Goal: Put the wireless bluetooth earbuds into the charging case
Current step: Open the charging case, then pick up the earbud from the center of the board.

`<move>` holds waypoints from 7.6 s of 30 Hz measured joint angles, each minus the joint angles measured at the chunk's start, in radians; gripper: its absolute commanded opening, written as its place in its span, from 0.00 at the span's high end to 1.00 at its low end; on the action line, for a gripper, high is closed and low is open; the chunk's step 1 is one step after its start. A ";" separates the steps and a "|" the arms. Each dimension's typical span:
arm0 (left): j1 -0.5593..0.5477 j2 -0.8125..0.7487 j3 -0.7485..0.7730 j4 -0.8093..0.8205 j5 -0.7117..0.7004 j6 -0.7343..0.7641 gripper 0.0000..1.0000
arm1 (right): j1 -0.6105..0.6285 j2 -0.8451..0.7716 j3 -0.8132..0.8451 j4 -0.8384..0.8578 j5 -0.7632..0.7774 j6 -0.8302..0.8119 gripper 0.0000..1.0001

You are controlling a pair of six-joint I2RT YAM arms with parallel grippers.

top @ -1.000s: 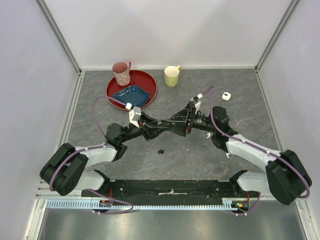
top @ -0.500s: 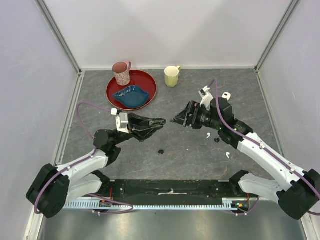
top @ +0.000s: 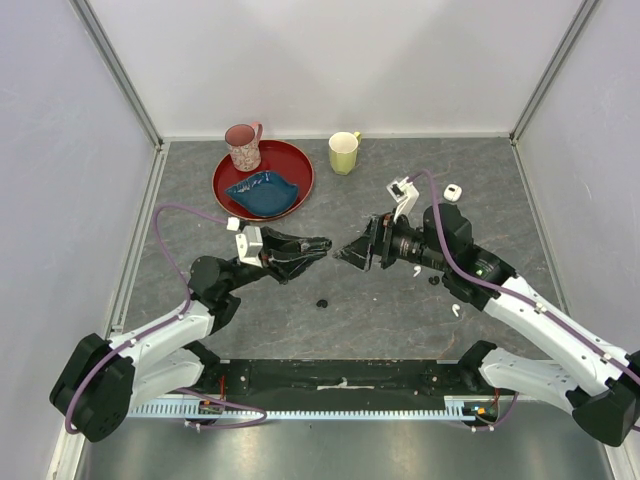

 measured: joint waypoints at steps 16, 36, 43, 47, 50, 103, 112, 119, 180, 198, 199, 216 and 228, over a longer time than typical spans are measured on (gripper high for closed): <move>-0.021 0.008 0.000 -0.011 0.020 0.002 0.98 | 0.057 0.059 0.027 0.015 0.045 -0.025 0.13; -0.014 0.003 0.000 -0.024 0.046 0.010 0.98 | 0.063 0.070 0.027 0.021 0.044 0.003 0.13; -0.014 0.003 -0.002 -0.029 0.043 0.014 0.98 | 0.063 0.074 0.027 0.021 0.044 0.014 0.13; -0.014 0.003 -0.008 -0.032 0.043 0.015 0.98 | 0.063 0.074 0.027 0.026 0.045 0.018 0.13; -0.018 0.003 -0.016 -0.042 0.060 0.015 0.98 | 0.059 0.074 0.028 0.045 0.053 0.024 0.12; -0.026 -0.112 0.026 -0.165 -0.087 0.114 0.98 | -0.728 0.087 -0.296 -0.370 0.195 -0.008 0.39; -0.026 -0.140 0.006 -0.154 -0.086 0.110 0.98 | -0.767 0.054 -0.372 -0.292 0.148 0.039 0.53; -0.026 -0.153 -0.011 -0.147 -0.086 0.106 0.98 | -0.774 0.069 -0.423 -0.239 0.147 0.063 0.55; -0.026 -0.103 -0.013 -0.143 -0.093 0.091 0.98 | -0.776 0.111 -0.545 0.000 0.171 0.153 0.71; -0.026 -0.097 -0.013 -0.141 -0.094 0.082 0.98 | -0.776 0.102 -0.566 0.030 0.155 0.198 0.75; -0.026 -0.097 -0.013 -0.141 -0.094 0.080 0.98 | -0.776 0.102 -0.566 0.031 0.155 0.199 0.75; -0.026 -0.097 -0.013 -0.141 -0.094 0.079 0.98 | -0.776 0.091 -0.571 0.057 0.156 0.216 0.94; -0.026 -0.091 -0.013 -0.141 -0.094 0.079 0.98 | -0.776 0.122 -0.473 0.011 0.125 0.093 1.00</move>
